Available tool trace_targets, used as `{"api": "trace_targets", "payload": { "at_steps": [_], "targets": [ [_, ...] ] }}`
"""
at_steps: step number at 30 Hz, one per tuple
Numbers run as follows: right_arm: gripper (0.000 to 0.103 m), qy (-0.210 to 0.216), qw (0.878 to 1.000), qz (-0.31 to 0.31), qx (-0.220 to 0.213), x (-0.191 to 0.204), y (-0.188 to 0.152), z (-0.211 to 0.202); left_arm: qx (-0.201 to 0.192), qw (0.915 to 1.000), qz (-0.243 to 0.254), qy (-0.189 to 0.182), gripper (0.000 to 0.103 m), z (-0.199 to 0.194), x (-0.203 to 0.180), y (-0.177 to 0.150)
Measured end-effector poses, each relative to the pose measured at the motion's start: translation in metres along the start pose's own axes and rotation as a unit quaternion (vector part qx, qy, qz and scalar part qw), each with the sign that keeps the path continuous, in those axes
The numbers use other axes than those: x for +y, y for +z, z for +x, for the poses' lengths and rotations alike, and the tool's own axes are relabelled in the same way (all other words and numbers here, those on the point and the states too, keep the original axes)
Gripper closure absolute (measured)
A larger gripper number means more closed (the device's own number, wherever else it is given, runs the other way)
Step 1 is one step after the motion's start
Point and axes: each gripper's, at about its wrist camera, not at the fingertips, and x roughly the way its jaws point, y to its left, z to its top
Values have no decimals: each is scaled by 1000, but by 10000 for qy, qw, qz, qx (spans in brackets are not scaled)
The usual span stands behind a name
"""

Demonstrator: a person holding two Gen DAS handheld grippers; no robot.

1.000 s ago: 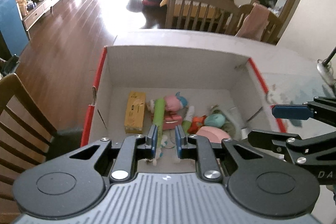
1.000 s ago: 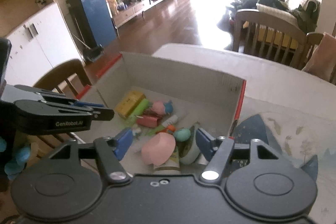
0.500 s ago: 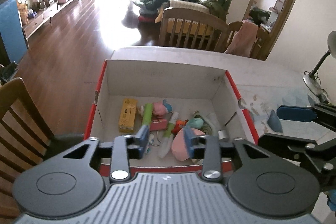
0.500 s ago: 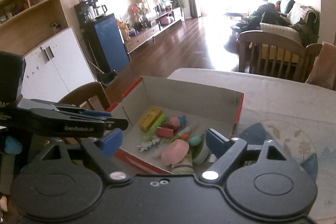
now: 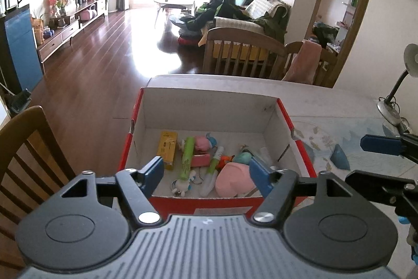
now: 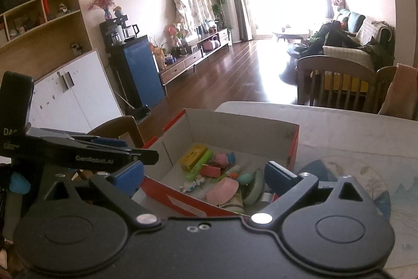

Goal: Organize rigid objects
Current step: 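Withdraw both tools up and away from the filled box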

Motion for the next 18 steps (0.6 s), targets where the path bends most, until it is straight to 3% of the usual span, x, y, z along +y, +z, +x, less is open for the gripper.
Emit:
{"api": "trace_targets", "payload": {
  "at_steps": [4, 7, 12, 16, 18],
  "targets": [
    [3, -7, 9999, 43, -105, -2, -3, -6, -29, 10000, 71, -38, 26, -6, -5, -5],
    [1, -26, 9997, 94, -208, -4, -5, -11, -40, 9999, 64, -79, 18, -11, -8, -9],
    [1, -45, 9994, 125, -331, -8, -9, -17, -34, 9999, -49, -131, 17, -14, -11, -12],
    [1, -60, 9992, 144, -364, -11, -12, -21, -79, 9998, -110, -153, 0, -16, -12, -15],
    [1, -70, 9992, 156, -358, -12, -15, -22, -93, 9999, -75, -117, 0, -17, -15, -17]
  ]
}}
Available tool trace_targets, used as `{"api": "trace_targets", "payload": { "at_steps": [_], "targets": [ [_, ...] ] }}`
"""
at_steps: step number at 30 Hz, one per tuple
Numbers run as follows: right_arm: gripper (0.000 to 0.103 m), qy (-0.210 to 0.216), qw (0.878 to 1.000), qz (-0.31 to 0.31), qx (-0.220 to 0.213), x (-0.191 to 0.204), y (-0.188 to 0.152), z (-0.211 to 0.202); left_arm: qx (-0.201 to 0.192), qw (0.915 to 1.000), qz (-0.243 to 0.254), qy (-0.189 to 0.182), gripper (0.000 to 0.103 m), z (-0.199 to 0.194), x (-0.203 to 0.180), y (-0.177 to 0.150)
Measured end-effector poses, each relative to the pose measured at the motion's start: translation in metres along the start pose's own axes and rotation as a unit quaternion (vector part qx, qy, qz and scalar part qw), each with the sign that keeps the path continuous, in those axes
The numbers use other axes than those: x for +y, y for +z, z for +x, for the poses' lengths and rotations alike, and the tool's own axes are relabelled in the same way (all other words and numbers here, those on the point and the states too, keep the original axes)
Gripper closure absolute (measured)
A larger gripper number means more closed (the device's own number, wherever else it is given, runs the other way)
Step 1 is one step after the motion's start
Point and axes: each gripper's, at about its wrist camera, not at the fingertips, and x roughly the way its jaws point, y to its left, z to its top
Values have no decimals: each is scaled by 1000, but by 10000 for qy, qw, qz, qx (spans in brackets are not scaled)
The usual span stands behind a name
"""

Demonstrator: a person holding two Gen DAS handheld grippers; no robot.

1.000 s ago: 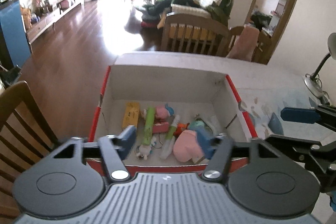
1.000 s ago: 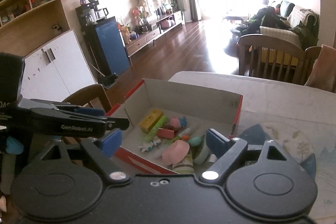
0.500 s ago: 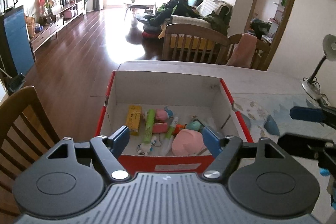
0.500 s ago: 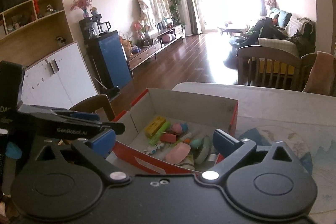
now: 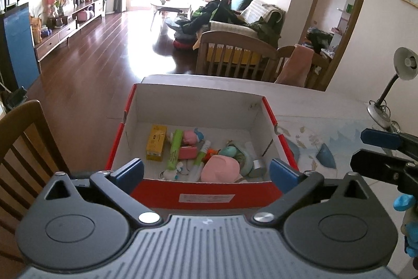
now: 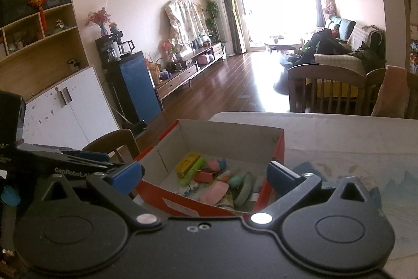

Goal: Organize rigid objects
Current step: 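Withdraw both tools up and away from the filled box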

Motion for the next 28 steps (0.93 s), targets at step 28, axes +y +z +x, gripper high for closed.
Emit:
{"api": "trace_targets", "payload": {
  "at_steps": [28],
  "targets": [
    [1, -74, 9998, 65, 192, -15, -25, -17, 61, 9996, 85, 266, 0, 8, -20, -5]
  ]
}}
